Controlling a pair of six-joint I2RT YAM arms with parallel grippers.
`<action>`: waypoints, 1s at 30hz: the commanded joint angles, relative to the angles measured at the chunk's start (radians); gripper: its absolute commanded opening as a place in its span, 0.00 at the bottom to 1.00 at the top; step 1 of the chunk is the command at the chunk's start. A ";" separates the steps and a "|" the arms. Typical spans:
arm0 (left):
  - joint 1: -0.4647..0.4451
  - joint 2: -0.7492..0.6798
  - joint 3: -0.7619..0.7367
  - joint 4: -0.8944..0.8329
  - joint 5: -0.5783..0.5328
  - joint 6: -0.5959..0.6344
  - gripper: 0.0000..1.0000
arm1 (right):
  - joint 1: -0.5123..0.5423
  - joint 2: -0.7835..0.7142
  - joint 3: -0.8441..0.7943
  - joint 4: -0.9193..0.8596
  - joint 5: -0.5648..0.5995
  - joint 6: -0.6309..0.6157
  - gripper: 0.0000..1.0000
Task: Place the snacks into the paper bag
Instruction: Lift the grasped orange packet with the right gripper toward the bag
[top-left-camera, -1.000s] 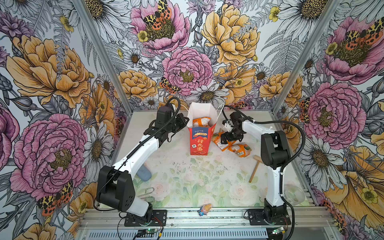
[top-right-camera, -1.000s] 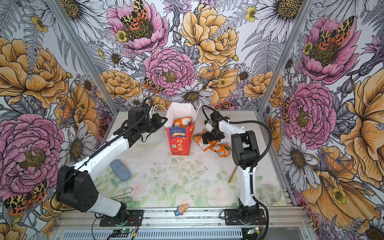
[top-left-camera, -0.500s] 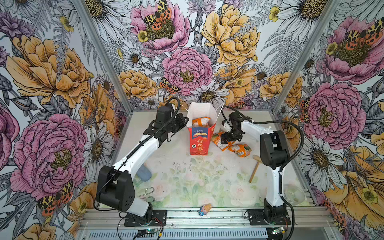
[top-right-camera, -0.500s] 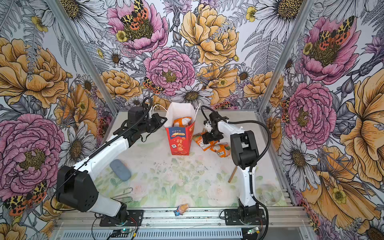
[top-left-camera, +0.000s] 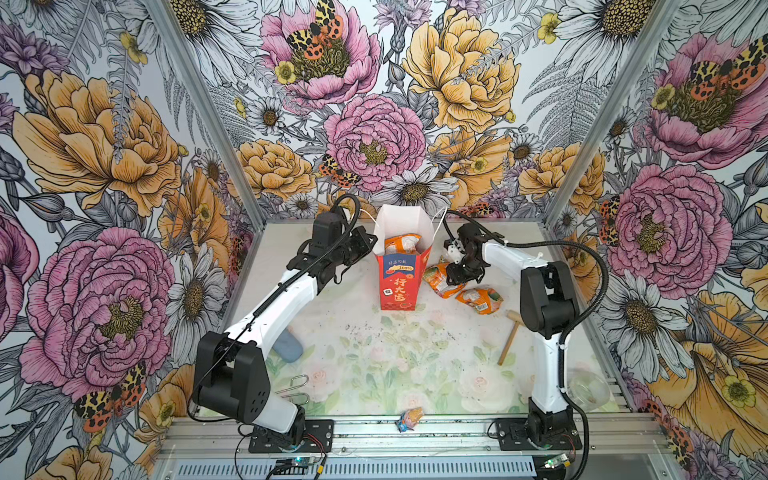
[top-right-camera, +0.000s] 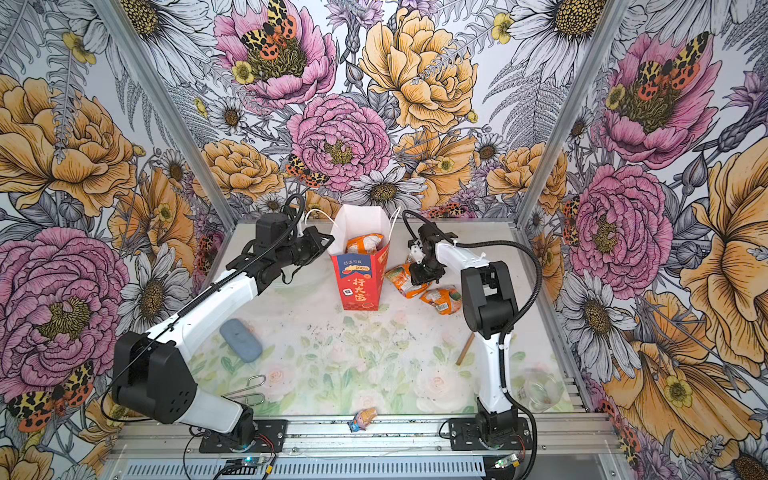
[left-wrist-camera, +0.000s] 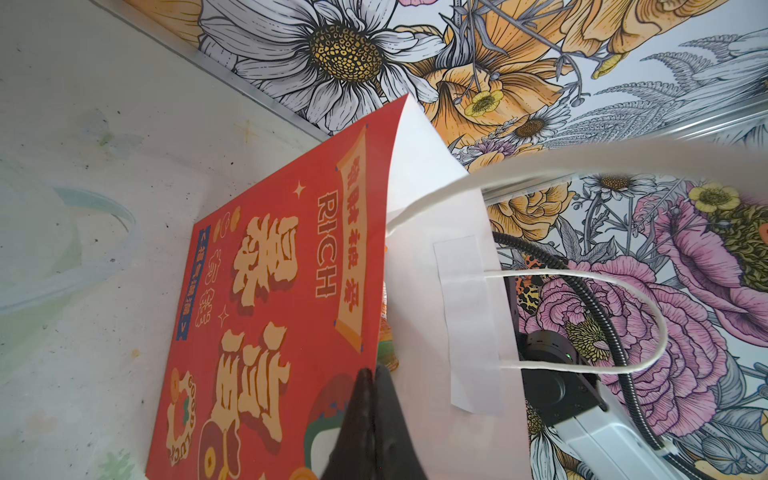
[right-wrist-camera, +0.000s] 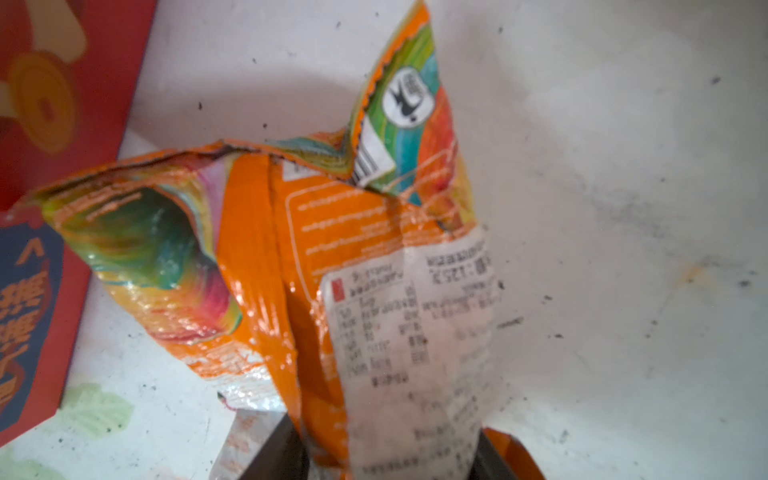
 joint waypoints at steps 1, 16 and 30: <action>0.012 -0.038 -0.012 0.005 -0.019 0.003 0.00 | -0.007 0.022 0.012 -0.020 0.028 0.007 0.40; 0.015 -0.040 -0.016 0.007 -0.017 0.003 0.00 | -0.036 -0.022 0.041 -0.020 -0.044 0.080 0.00; 0.015 -0.047 -0.023 0.009 -0.016 0.003 0.00 | -0.042 -0.116 0.060 -0.020 -0.080 0.127 0.00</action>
